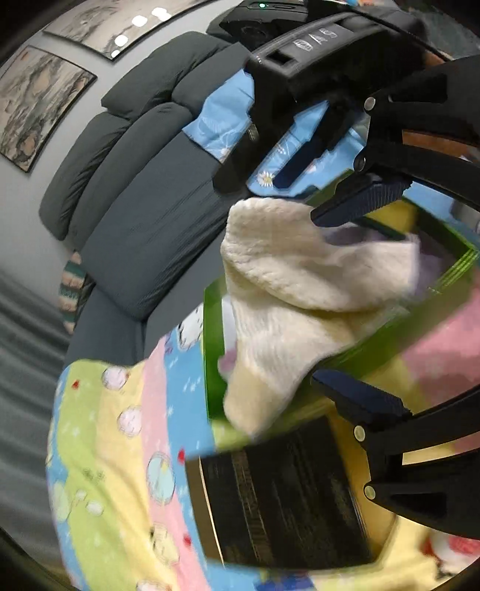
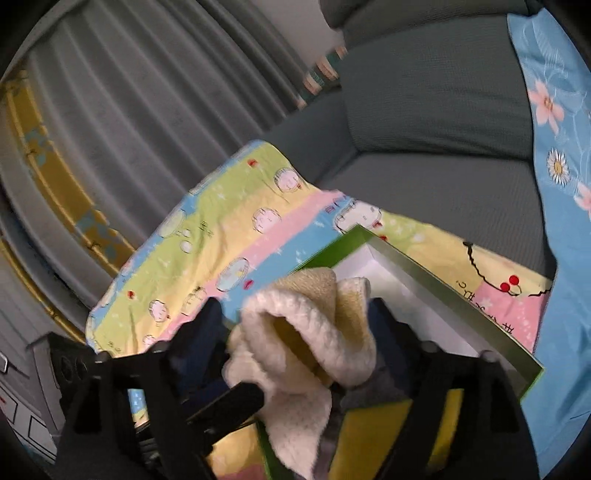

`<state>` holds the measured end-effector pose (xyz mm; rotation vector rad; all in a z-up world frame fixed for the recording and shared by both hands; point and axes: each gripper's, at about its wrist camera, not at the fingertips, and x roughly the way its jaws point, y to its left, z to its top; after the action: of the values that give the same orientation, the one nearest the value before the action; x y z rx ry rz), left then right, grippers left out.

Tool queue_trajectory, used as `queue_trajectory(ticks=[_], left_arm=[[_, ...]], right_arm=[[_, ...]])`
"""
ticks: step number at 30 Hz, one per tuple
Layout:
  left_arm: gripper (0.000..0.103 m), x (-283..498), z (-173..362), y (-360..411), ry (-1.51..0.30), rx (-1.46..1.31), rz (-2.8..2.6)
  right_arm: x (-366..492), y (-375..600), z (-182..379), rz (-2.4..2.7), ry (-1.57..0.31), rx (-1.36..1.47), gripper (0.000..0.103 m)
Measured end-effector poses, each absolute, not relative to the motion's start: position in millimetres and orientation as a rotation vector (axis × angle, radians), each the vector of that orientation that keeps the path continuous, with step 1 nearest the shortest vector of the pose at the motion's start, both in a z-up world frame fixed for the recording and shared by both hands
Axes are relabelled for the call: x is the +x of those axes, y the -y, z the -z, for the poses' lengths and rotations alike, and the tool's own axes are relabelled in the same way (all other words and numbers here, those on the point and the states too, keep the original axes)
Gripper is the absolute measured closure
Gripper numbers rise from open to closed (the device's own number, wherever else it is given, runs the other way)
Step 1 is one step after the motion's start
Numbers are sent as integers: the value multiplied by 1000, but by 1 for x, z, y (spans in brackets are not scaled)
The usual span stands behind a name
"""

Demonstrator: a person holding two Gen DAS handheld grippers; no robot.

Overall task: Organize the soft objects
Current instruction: 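Carry the cream towel into the white box and open the right gripper, then move the right tool to the red-and-white patterned cloth and grasp it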

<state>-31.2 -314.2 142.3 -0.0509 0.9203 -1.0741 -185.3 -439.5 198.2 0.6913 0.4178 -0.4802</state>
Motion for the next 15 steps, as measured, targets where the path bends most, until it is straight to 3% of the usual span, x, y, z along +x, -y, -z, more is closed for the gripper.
queue_trajectory(ticks=[4,8,15], left_arm=[[20,-45,-146,250,-903,3,940],[20,-57,-143,181,-848,75,783],[20,-59,-94,92,-994,-88,669]], right_arm=[[-195,410,-218,482,-427,600,4],[-194,378,-222,443,-482,561,4],[-171,320,-168,230,-724,654,6]])
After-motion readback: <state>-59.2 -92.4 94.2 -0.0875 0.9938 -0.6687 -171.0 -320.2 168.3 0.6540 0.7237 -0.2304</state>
